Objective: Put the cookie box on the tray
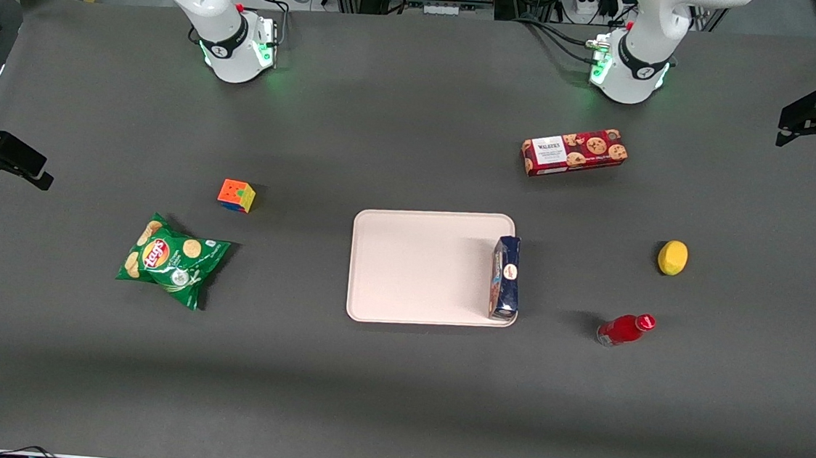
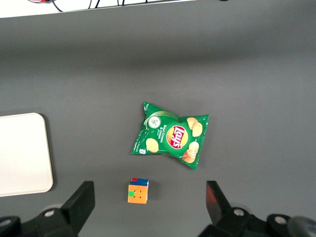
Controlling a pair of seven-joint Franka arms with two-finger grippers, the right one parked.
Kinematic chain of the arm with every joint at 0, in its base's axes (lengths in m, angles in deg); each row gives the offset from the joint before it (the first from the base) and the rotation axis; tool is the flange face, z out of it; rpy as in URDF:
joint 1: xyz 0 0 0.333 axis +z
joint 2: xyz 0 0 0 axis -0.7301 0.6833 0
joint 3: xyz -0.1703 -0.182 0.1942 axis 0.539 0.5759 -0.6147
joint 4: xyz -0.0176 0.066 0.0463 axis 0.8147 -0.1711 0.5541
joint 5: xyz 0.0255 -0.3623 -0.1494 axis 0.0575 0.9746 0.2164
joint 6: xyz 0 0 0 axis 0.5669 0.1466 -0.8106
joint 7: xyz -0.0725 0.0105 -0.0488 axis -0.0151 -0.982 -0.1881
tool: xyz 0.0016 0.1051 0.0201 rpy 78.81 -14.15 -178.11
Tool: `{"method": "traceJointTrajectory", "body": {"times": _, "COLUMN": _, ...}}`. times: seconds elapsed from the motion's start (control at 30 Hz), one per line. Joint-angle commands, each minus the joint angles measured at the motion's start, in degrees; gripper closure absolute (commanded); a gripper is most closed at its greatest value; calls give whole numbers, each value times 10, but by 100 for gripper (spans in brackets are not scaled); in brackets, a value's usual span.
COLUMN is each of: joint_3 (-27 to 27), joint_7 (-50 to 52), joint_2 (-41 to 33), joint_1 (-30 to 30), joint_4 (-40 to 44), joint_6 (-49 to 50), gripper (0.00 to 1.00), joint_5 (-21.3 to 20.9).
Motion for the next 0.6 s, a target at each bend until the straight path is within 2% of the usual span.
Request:
{"method": "traceJointTrajectory", "body": {"times": 0.0, "joint_3": -3, "joint_7": 10, "joint_2": -3, "joint_1": -4, "joint_4": 19, "joint_6": -2, "gripper": 0, "joint_5": 8}}
{"method": "traceJointTrajectory", "body": {"times": 0.57, "joint_3": -2, "joint_7": 12, "joint_2": 5, "joint_1": 5, "joint_4": 24, "joint_6": -10, "gripper": 0, "joint_5": 8}}
